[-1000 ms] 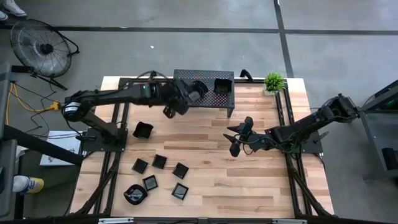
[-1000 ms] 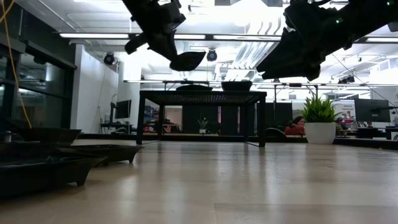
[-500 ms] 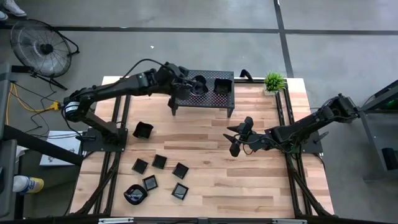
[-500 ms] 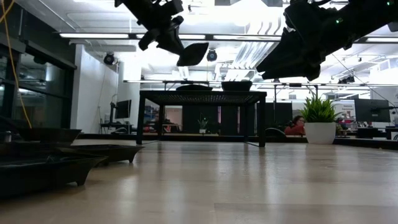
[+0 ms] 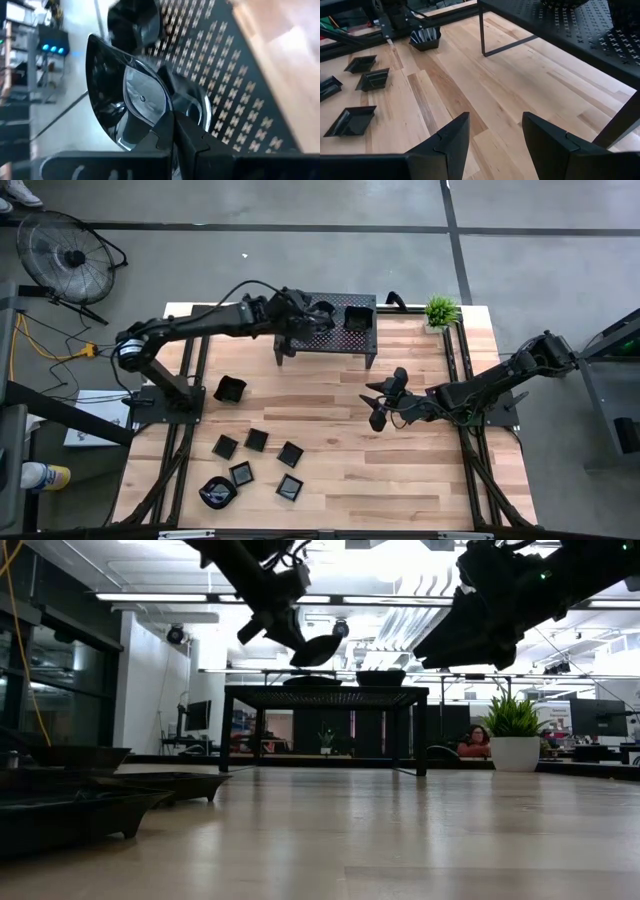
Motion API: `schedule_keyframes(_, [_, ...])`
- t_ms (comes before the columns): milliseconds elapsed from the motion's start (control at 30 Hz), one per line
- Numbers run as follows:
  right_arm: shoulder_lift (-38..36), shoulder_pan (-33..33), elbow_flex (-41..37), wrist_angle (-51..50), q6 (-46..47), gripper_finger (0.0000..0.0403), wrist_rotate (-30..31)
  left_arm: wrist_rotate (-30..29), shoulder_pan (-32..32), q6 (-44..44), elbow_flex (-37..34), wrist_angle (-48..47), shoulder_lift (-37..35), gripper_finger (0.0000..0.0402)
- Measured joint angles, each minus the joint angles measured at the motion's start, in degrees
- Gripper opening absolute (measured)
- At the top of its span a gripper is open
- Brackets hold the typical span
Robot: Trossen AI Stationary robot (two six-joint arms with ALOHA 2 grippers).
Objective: Pick & Place Mini shaped plates
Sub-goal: Stack the top black leaf shaped plate on top of the black leaf shaped plates on the shelf
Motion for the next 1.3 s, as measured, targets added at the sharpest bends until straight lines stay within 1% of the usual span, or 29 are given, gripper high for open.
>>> schedule_keyframes(100, [0.00,0.00,0.00,-0.69,0.34,0.0177,0.03,-4.52,-1.33,0.67,0.00,-0.40,0.38,0.0000])
schedule_keyframes(267, [0.00,0.00,0.00,-0.99,0.38,0.0177,0.22,-8.54,-3.80,0.78,0.00,-0.63,0.38,0.0000])
schedule_keyframes(433, [0.00,0.00,0.00,-0.98,0.40,0.0177,0.22,-14.87,-6.47,0.80,0.00,-1.07,0.57,0.0000])
schedule_keyframes(567, [0.00,0.00,0.00,-0.97,0.58,0.0177,0.22,-19.30,-8.38,0.71,0.00,-1.05,2.29,0.0000])
schedule_keyframes(733, [0.00,0.00,0.00,-0.98,1.47,0.0177,0.41,-20.70,-8.71,0.67,0.00,-0.52,4.38,0.0000])
schedule_keyframes(1300, [0.00,0.00,0.00,-1.05,1.67,0.0177,0.42,-20.77,-8.62,0.71,0.00,-1.60,4.36,0.0000])
